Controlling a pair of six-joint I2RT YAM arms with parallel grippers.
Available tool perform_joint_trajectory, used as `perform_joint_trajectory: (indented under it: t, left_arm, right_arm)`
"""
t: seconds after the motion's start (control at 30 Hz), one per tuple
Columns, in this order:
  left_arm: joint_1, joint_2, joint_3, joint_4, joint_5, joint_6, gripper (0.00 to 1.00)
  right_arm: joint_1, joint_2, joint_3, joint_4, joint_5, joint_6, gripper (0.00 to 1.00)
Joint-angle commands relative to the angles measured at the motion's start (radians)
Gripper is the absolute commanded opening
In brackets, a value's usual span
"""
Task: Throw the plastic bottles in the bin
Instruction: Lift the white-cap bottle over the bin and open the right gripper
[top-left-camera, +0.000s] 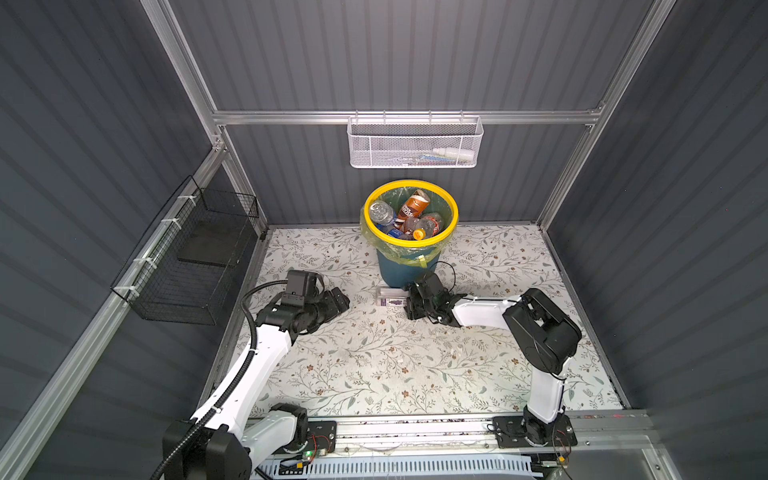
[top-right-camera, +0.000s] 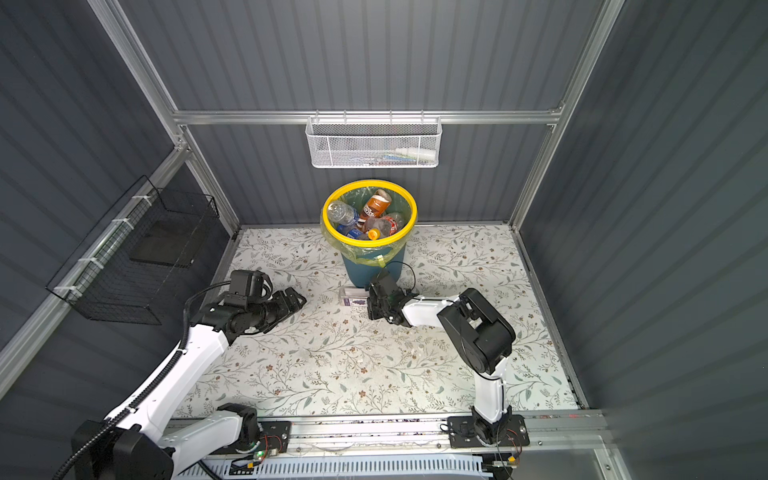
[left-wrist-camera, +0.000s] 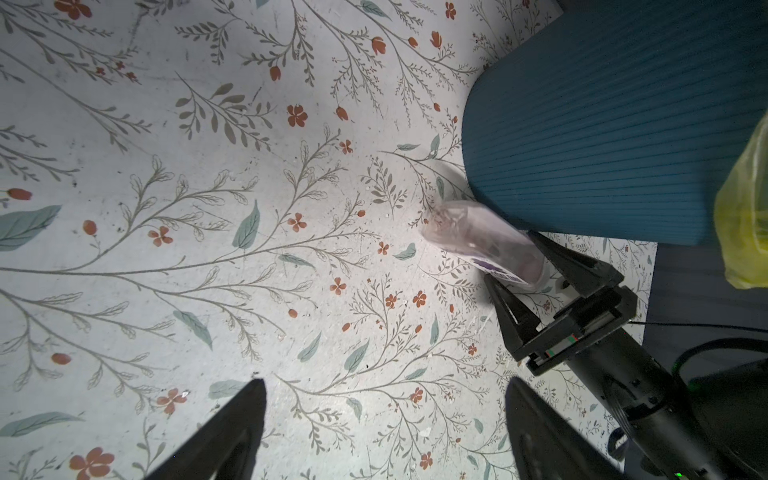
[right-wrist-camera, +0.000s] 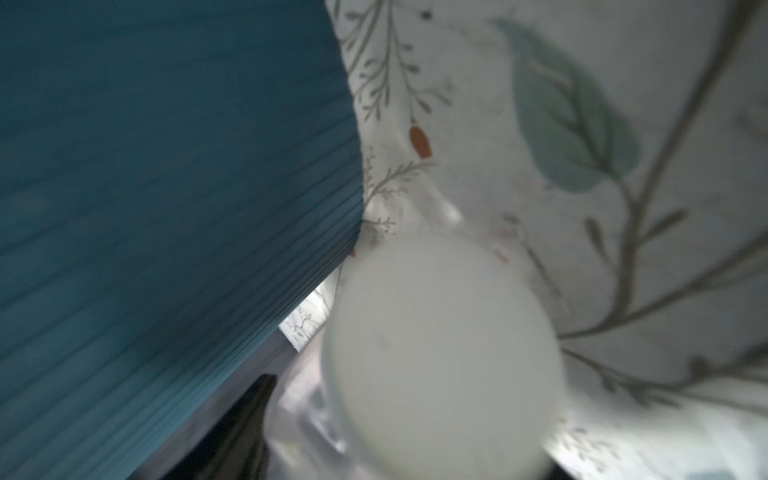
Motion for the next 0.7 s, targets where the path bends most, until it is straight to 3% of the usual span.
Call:
perform_joint_trajectory:
  t: [0.0, 0.13, 0.37, 0.5, 0.67]
  left_arm:
    - [0.007, -0.002, -0.007, -0.015, -0.013, 0.025, 0.9]
    - [0.008, 0.01, -0.009, -0.005, -0.01, 0.025, 0.9]
    - [0.01, 0.032, -0.002, 0.001, -0.011, 0.029, 0.9]
    - [0.012, 0.049, -0.002, 0.009, -0.013, 0.028, 0.9]
    - [0.011, 0.07, -0.001, 0.018, -0.013, 0.02, 0.9]
  right_arm:
    - [-0.009, -0.025, -0.083, -0.047, 0.032, -0.03, 0.53]
    - [-0.031, -0.112, -0.213, -0.02, 0.028, -0.072, 0.38]
    - [-0.166, -0.355, -0.515, -0.071, -0.068, -0.271, 0.33]
    - [-0.286, -0.573, -0.621, -0.257, -0.1, -0.482, 0.36]
    - [-0.445, -0.823, -0.598, -0.559, -0.1, -0.741, 0.39]
